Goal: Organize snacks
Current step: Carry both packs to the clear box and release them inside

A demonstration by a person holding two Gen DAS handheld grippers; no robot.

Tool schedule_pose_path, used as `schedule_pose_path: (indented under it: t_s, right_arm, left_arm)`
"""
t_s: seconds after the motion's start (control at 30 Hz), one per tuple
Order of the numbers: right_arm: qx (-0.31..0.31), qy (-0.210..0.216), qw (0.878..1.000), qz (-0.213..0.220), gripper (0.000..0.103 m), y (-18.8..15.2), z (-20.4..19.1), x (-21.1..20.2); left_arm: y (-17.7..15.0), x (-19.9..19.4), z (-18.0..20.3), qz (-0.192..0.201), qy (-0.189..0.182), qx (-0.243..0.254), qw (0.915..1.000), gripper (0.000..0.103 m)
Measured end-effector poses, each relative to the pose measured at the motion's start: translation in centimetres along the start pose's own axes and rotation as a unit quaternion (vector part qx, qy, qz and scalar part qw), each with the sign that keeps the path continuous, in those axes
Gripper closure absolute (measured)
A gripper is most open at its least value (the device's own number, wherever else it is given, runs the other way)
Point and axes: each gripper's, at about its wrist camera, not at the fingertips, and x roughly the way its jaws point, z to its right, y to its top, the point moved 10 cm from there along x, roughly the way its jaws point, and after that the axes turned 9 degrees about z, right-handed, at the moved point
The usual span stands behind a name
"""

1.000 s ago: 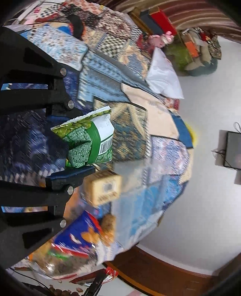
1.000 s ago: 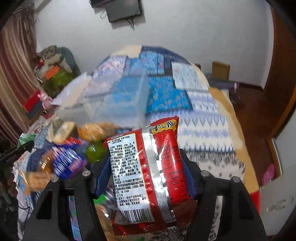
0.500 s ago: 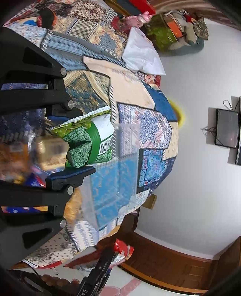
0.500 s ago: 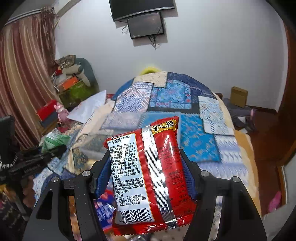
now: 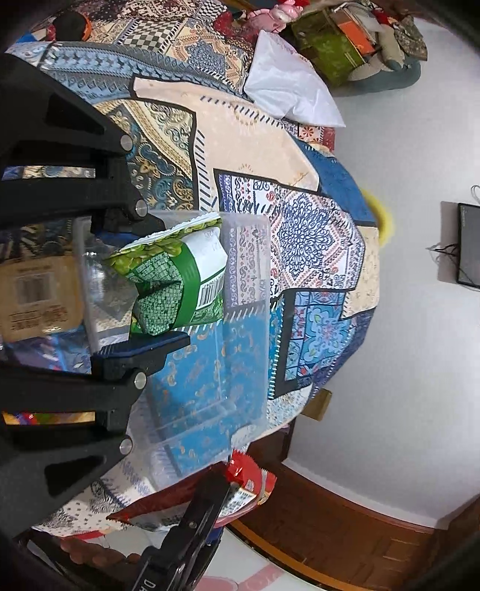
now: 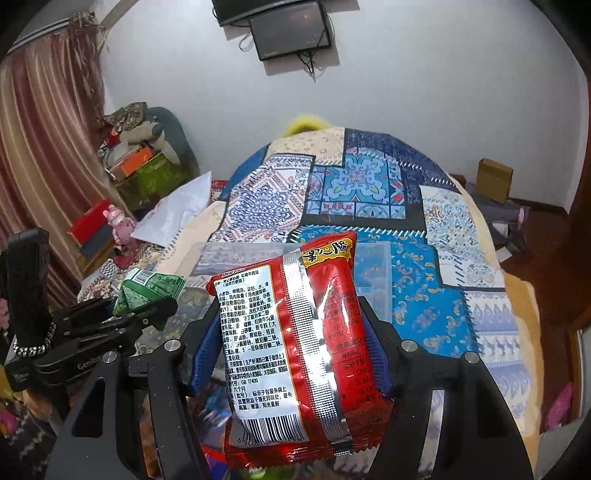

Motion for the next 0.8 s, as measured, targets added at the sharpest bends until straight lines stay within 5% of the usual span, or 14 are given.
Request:
schedule_pose_path:
  t_s: [0.33,0.7,0.8]
  right_arm:
    - [-0.01,-0.023,0.999,-0.041,0.04,-0.9,1.1,4.8]
    - [-0.009,-0.024,0.997,-0.075,0.038,-2.2,1.1,5.5]
    - [-0.016,-0.033,0.997,-0.067,0.029,-1.7,1.0,4.8]
  left_arm:
    - [-1.0,4.0,-0.8,-0.046,0.006,-0.011,0.9989,0.062]
    - [-0.9,3.3,-0.4,-0.045,0.006,-0.003,0.999,0.059]
    - [-0.4,2.0,-0.2,-0.033,0.006,-0.002,0.9994,0.052]
